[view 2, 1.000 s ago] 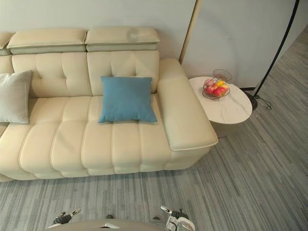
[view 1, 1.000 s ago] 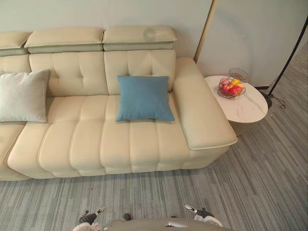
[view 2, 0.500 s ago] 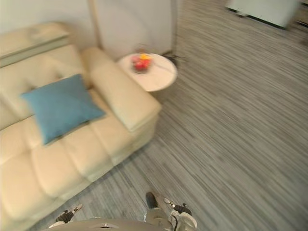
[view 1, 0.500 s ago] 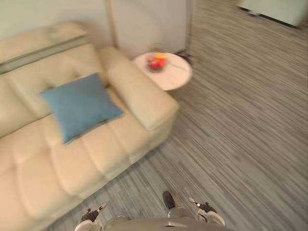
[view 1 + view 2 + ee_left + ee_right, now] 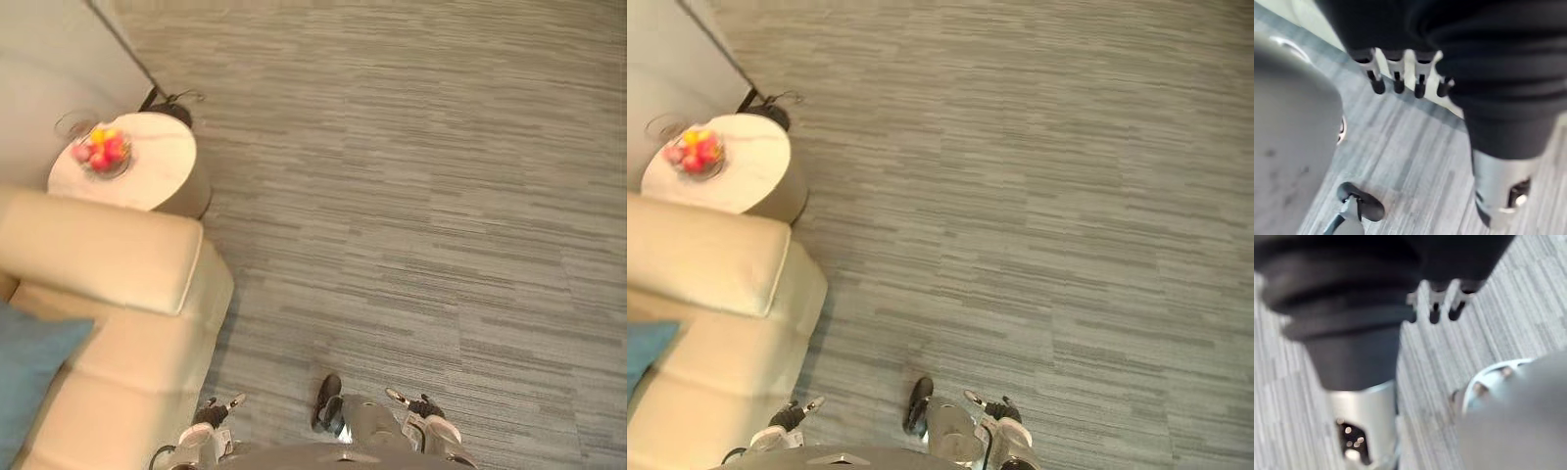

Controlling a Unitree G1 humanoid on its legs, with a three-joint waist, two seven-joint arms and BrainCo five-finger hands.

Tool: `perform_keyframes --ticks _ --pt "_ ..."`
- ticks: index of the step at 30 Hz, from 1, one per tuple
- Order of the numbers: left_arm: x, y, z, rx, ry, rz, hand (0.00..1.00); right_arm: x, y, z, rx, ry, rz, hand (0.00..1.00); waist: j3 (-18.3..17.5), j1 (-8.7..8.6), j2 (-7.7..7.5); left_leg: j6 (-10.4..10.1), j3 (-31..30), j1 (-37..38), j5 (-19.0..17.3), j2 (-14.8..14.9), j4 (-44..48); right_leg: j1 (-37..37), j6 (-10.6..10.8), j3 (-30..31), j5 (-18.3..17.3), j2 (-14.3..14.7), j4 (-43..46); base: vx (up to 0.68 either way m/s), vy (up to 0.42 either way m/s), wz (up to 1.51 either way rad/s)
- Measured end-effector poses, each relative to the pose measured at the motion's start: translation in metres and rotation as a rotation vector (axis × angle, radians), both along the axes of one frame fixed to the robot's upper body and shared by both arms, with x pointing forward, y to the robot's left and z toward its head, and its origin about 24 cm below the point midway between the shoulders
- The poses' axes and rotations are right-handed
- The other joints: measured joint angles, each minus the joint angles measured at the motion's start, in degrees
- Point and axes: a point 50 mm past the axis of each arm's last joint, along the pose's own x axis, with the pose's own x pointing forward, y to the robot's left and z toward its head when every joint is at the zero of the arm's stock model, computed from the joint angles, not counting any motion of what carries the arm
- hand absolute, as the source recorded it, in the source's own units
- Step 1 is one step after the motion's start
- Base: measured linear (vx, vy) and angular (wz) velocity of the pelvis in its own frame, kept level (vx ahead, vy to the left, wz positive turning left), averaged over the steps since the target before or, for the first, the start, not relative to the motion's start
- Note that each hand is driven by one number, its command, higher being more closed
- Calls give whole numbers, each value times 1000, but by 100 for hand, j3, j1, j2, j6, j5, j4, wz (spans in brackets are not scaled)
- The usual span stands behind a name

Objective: Pick up cushions and gather them together orderly.

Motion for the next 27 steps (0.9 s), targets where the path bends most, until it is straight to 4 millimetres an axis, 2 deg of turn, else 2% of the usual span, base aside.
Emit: perform_keyframes --ticks 1,2,3,5,7,8,9,10,11,12,13,14,16,18,19,21,22,23,24,25,26,27 --pt "4 1 2 3 -17 3 0 -1 -1 0 -1 2 -8 0 50 -6 20 -49 -537 -369 -235 -44 505 229 36 202 -69 68 -53 199 16 -89" --pt "6 1 3 5 -29 3 0 -5 -3 -1 5 12 -38 0 79 3 21 -75 -990 -707 -390 -189 529 448 87 386 -95 105 -162 197 36 -84" --pt "6 1 3 6 -32 2 0 -7 -3 -2 9 22 -47 0 82 19 18 -80 -1154 -860 -440 -265 456 535 108 453 -95 106 -216 226 85 -80" --pt "12 3 6 14 -64 3 0 -12 -4 -4 23 46 -71 0 108 120 -28 -37 -1603 -1366 -550 -530 -496 832 251 853 -100 94 -423 214 107 -81" --pt "17 3 8 15 -87 8 0 -12 -3 -5 28 45 -77 0 117 169 -42 -84 -2354 -1732 -506 -819 -1579 936 421 1242 -142 66 -466 232 187 -95" --pt "18 3 9 14 -93 19 0 -12 -2 -5 30 43 -79 0 117 201 -45 -170 -3007 -1778 -417 -1030 -2094 941 516 1486 -188 50 -440 225 220 -119" --pt "18 3 9 13 -98 24 0 -12 -2 -5 30 44 -79 0 119 249 -50 -174 -3659 -1798 -292 -1230 -2506 925 606 1760 -241 29 -380 193 193 -112" --pt "18 2 9 13 -100 23 0 -13 -2 -5 30 45 -80 0 118 276 -50 -178 -3950 -1796 -239 -1317 -2652 903 660 1873 -275 10 -331 270 295 -152" --pt "18 2 9 12 -99 23 0 -13 -2 -5 29 45 -81 0 117 319 -48 -147 -4228 -1752 84 -1407 -2765 823 832 2284 -435 -11 -103 344 411 -156" --pt "18 1 9 10 -99 23 0 -13 -1 -5 31 44 -80 0 96 307 -71 -83 -4049 -1611 491 -1417 -2757 818 959 2566 -515 -30 -21 351 451 -167" --pt "18 6 9 23 -98 20 0 -14 3 -6 42 44 -80 0 31 304 -195 1 -3771 -1558 394 -1477 -2718 808 1029 2773 -507 -143 -47 291 420 -133" --pt "17 13 9 41 -92 15 0 -15 12 -8 67 46 -80 0 -71 279 -403 123 -3411 -1530 272 -1528 -2700 754 1100 2973 -393 -280 -197 266 403 -131" --pt "15 22 10 68 -79 -6 0 -13 20 -9 88 51 -65 0 -151 300 -544 242 -2892 -1483 154 -1533 -2689 762 1237 3062 95 -400 -721 244 361 -139" --pt "14 24 9 77 -69 -24 0 -8 21 -8 86 42 -47 0 -139 304 -536 248 -2503 -1262 157 -1520 -2801 763 1222 2923 488 -433 -933 111 213 -126" --pt "12 25 9 80 -62 -26 0 -4 21 -7 77 37 -25 0 -118 307 -488 257 -2185 -1019 162 -1500 -2902 772 1115 2430 636 -480 -930 70 165 -118" --pt "9 27 8 86 -52 -28 0 0 20 -6 70 29 -2 0 -97 306 -441 260 -1862 -809 162 -1481 -2993 757 965 1650 690 -543 -905 36 88 -103" --pt "7 27 7 90 -44 -32 0 3 20 -5 66 23 6 0 -91 306 -400 260 -1551 -628 162 -1472 -3116 750 783 717 728 -620 -866 30 53 -112" --pt "5 28 7 91 -39 -33 0 5 21 -4 63 20 20 0 -95 303 -383 260 -1343 -526 162 -1470 -3198 746 705 23 725 -655 -848 30 21 -97" --pt "5 28 7 92 -37 -34 0 6 21 -4 60 21 31 0 -97 303 -380 260 -1261 -497 162 -1470 -3217 740 618 -294 711 -664 -841 24 -91 -95" --pt "5 27 6 91 -37 -36 0 7 21 -4 55 20 42 0 -102 313 -374 260 -1098 -469 163 -1482 -3237 682 522 -934 659 -669 -852 19 -122 -76" --pt "5 27 6 90 -37 -37 0 8 21 -4 53 20 44 0 -103 311 -365 260 -1098 -466 163 -1505 -3243 665 509 -959 656 -640 -884 42 -160 -95" --pt "4 26 6 87 -34 -37 0 7 16 -3 42 22 41 0 -142 291 -333 259 -1119 -429 162 -1521 -3287 685 519 -708 674 -533 -1069 28 -110 -79"
